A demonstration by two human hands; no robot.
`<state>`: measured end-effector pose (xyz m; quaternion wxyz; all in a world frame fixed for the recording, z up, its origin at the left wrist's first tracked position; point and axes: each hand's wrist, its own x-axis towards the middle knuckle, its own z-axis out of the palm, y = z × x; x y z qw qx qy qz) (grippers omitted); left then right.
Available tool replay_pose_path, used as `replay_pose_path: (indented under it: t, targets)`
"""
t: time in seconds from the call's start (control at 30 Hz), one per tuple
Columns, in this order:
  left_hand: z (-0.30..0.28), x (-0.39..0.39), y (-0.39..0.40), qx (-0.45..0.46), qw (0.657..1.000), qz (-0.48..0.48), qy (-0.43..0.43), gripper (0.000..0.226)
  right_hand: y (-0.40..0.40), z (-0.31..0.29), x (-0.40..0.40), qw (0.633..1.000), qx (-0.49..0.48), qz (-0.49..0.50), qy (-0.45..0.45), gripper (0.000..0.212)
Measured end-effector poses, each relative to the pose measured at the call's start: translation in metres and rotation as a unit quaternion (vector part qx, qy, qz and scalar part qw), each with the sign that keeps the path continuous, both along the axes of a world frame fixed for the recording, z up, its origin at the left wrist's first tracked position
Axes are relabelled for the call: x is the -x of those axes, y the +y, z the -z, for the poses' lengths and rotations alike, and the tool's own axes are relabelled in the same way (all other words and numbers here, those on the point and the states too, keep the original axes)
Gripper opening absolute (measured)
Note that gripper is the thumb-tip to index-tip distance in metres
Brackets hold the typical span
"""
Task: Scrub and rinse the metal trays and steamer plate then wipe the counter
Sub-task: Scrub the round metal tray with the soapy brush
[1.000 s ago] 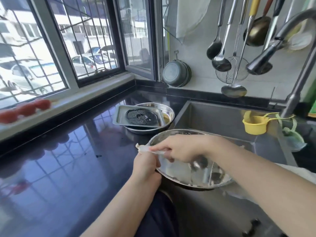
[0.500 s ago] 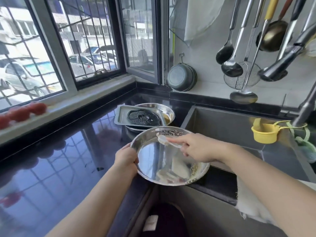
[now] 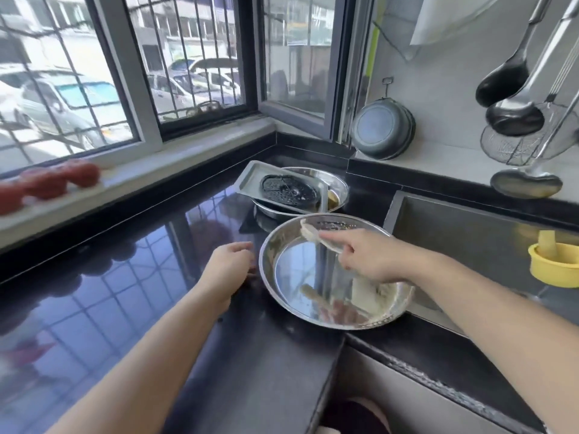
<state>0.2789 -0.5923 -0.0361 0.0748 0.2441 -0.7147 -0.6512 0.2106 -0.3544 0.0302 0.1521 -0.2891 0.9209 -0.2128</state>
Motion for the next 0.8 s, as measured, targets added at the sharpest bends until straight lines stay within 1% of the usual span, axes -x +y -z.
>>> replay_pose_path:
  t: [0.1, 0.17, 0.23, 0.27, 0.33, 0.4, 0.47, 0.53, 0.57, 0.63, 0.67, 0.7, 0.73, 0.8]
  targets:
    - [0.006, -0.004, -0.011, -0.053, 0.999, -0.006, -0.009, 0.023, -0.050, 0.017, 0.020, 0.999, 0.021, 0.007, 0.032, 0.068]
    - [0.006, -0.005, -0.013, -0.101, 0.995, 0.017, -0.004, 0.021, -0.072, 0.030, 0.036, 0.998, 0.016, 0.022, 0.061, 0.070]
    - [0.005, -0.007, -0.013, -0.124, 0.991, 0.055, 0.007, 0.023, -0.083, 0.038, 0.046, 0.996, -0.009, 0.031, 0.086, 0.073]
    - [0.007, -0.008, -0.014, -0.121, 0.990, 0.073, 0.010, 0.029, -0.084, 0.042, 0.043, 0.996, -0.018, 0.025, 0.085, 0.073]
    - [0.008, -0.008, -0.014, -0.113, 0.988, 0.098, 0.025, 0.039, -0.082, 0.046, 0.021, 0.998, -0.015, -0.024, 0.048, 0.067]
    - [0.008, -0.008, -0.011, -0.100, 0.988, 0.115, 0.029, 0.041, -0.074, 0.048, -0.005, 0.997, -0.018, -0.070, 0.016, 0.063]
    - [0.007, -0.007, -0.010, -0.114, 0.987, 0.109, 0.026, 0.042, -0.068, 0.050, -0.016, 0.996, -0.017, -0.083, 0.007, 0.061]
    - [0.004, -0.007, -0.008, -0.136, 0.985, 0.103, 0.029, 0.045, -0.061, 0.044, -0.010, 0.999, -0.007, -0.040, 0.014, 0.054]
    - [0.004, -0.008, -0.008, -0.137, 0.985, 0.105, 0.030, 0.046, -0.058, 0.039, -0.002, 1.000, 0.000, 0.009, 0.009, 0.049]
    - [0.005, -0.009, -0.006, -0.116, 0.987, 0.109, 0.034, 0.043, -0.057, 0.023, 0.015, 0.995, 0.004, 0.095, -0.021, 0.036]
    - [0.006, -0.009, -0.006, -0.102, 0.988, 0.112, 0.037, 0.041, -0.060, 0.012, 0.020, 0.991, 0.002, 0.122, -0.047, 0.030]
    - [0.007, -0.009, -0.005, -0.092, 0.988, 0.115, 0.041, 0.040, -0.066, 0.003, 0.024, 0.988, 0.002, 0.136, -0.066, 0.024]
    - [0.008, -0.009, -0.005, -0.087, 0.988, 0.117, 0.044, 0.040, -0.074, -0.004, 0.025, 0.988, 0.003, 0.137, -0.076, 0.023]
    - [0.010, -0.008, -0.007, -0.090, 0.988, 0.118, 0.049, 0.039, -0.092, -0.012, 0.018, 0.988, -0.011, 0.110, -0.113, 0.034]
